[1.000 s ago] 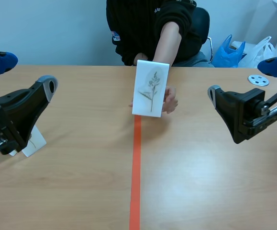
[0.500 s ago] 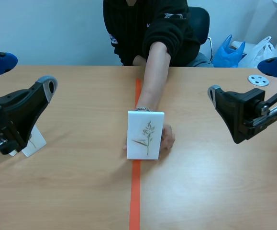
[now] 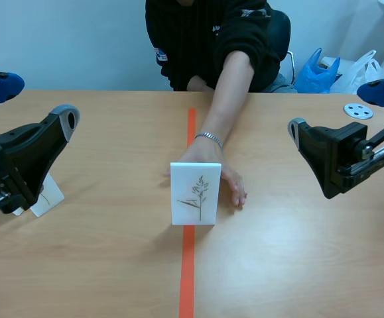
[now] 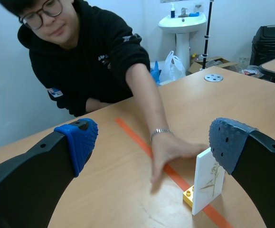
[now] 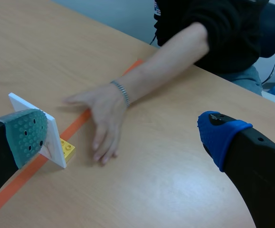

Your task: Sort the leaf by its shape. The table is split by an orange tape line. A compound leaf with several leaflets goes to the left side, a simple leaf with one blade goes to the right side. Return to the home posture when a red brick is placed on the table.

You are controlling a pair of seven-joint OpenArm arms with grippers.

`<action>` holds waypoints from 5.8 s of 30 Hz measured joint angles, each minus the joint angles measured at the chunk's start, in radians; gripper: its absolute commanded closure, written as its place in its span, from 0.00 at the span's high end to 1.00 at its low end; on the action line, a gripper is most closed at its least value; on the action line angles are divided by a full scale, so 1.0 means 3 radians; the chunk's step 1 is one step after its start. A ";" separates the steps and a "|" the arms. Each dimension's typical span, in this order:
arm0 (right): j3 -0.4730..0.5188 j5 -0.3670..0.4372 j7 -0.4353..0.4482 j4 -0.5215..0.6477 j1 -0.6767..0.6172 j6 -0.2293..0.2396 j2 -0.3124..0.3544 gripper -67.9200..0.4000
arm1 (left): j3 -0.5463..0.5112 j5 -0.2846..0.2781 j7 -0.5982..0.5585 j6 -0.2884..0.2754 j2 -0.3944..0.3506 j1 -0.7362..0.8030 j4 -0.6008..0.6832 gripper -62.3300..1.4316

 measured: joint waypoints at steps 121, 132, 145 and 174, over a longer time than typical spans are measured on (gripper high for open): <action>-0.2646 -0.1146 0.0553 -0.3362 0.2358 0.0313 -0.0692 0.06 | 0.0005 0.0022 -0.0001 0.0001 0.0001 0.0000 -0.0006 0.82; -0.2158 -0.1143 0.0525 -0.3361 0.2317 -0.0125 -0.0693 0.06 | 0.0005 0.0022 -0.0001 0.0001 0.0001 0.0000 -0.0006 0.82; -0.0690 -0.1132 0.0385 -0.3354 0.2050 -0.0759 -0.0572 0.06 | 0.0005 0.0020 -0.0001 0.0000 0.0001 0.0000 -0.0006 0.82; 0.0604 -0.0856 0.0402 -0.3354 0.1359 -0.0989 -0.0479 0.06 | 0.0005 0.0022 -0.0001 0.0000 0.0000 0.0000 -0.0006 0.82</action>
